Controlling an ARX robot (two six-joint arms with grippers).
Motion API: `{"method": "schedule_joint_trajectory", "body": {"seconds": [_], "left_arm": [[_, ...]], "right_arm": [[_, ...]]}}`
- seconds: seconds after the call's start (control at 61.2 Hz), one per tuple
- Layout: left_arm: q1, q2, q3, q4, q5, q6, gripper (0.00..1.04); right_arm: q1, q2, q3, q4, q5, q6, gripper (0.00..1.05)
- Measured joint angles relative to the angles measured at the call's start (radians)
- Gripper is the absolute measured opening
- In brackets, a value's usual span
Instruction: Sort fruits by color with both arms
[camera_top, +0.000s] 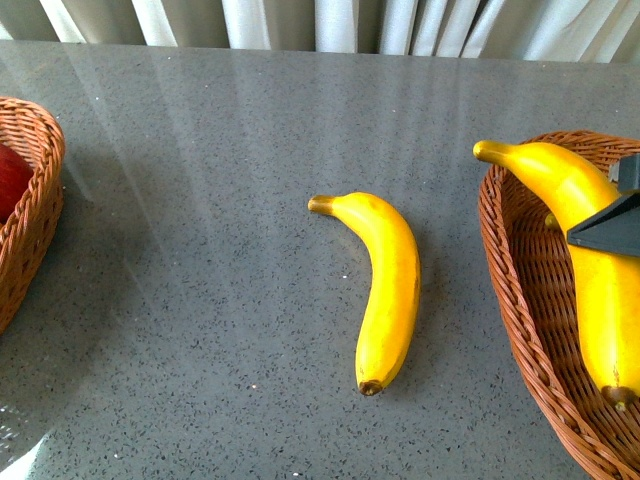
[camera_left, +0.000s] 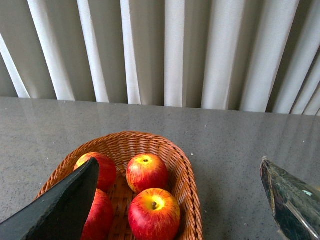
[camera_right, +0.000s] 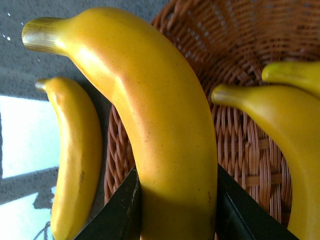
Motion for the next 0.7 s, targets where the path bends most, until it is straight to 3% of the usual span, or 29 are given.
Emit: {"method": "schedule_joint_trajectory", "body": {"seconds": [0.506, 0.702], "left_arm": [[0.000, 0.000, 0.000, 0.000, 0.000, 0.000, 0.96], [0.000, 0.000, 0.000, 0.000, 0.000, 0.000, 0.96]], "right_arm": [[-0.039, 0.006, -0.047, 0.000, 0.002, -0.039, 0.29], [-0.047, 0.015, -0.050, -0.002, 0.002, -0.042, 0.62]]}}
